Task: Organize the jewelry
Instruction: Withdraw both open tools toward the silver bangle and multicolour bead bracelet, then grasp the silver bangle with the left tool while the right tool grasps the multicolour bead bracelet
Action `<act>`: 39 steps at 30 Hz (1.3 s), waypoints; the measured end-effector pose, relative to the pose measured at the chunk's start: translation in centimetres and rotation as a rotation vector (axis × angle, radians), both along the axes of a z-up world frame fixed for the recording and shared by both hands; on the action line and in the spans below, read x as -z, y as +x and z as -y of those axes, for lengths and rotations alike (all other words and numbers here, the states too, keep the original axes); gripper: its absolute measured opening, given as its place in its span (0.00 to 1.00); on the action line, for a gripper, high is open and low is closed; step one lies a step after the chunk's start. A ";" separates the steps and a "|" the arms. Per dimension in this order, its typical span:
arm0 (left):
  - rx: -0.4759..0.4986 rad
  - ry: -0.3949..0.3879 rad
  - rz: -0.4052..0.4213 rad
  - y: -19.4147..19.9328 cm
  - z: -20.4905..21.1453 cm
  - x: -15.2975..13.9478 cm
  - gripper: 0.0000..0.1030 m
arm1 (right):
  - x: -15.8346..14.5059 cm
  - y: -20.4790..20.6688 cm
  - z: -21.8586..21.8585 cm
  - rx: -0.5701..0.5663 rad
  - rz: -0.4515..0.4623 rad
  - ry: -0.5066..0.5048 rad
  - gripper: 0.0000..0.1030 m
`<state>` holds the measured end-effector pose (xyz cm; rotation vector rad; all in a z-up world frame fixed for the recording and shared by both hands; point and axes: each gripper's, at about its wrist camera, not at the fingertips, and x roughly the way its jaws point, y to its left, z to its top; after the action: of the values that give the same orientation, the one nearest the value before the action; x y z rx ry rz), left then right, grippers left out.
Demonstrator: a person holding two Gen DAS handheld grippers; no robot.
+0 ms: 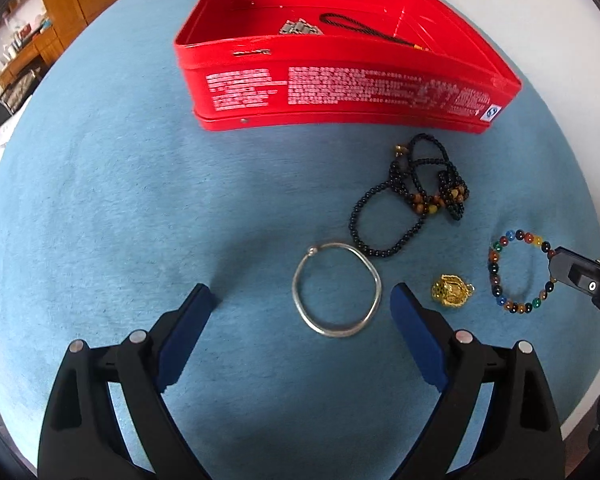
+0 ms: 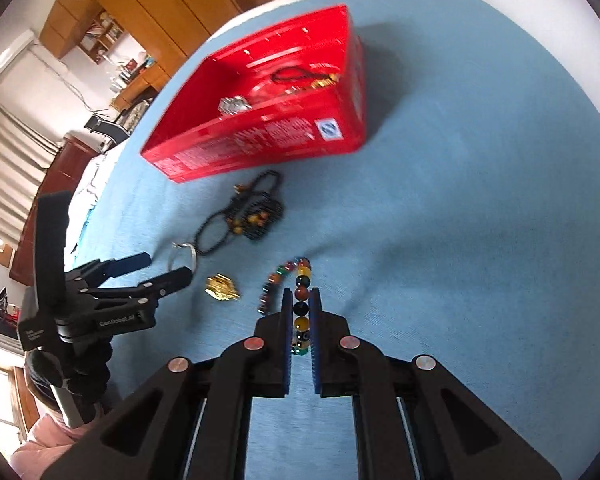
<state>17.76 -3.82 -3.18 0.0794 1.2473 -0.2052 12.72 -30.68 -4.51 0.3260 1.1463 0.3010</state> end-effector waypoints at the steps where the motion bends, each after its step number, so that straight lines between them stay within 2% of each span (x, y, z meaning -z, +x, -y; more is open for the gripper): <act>1: 0.002 0.005 0.001 0.0 0.2 0.1 0.86 | 0.5 0.0 0.2 0.003 -0.010 -0.001 0.07; 3: 0.010 0.029 0.010 0.2 0.8 0.3 0.81 | 1.0 -0.1 0.4 0.005 -0.021 0.002 0.07; 6: 0.035 0.032 0.022 0.1 1.4 0.2 0.67 | 1.7 -0.1 0.7 0.010 -0.031 0.000 0.07; 8: 0.041 0.017 0.022 0.1 1.5 0.0 0.52 | 2.0 0.0 0.8 0.012 -0.036 0.001 0.07; 10: 0.042 0.008 0.024 0.2 1.6 -0.1 0.45 | 2.1 0.1 0.8 0.013 -0.041 0.001 0.07; 24: 0.031 -0.057 0.021 -0.2 0.5 -0.6 0.44 | 2.8 0.7 0.4 0.012 -0.073 -0.015 0.09; 34: 0.012 -0.074 0.023 -0.9 -0.4 -1.0 0.44 | 2.7 0.4 -0.7 -0.006 -0.051 -0.085 0.07; 39: 0.005 -0.082 0.034 -1.4 -0.9 -1.7 0.44 | 2.1 0.1 -0.6 -0.012 -0.056 -0.018 0.07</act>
<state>16.35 -2.95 -1.53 0.0148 1.2039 -0.2582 12.79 -30.05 -6.57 0.3130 1.2062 0.2932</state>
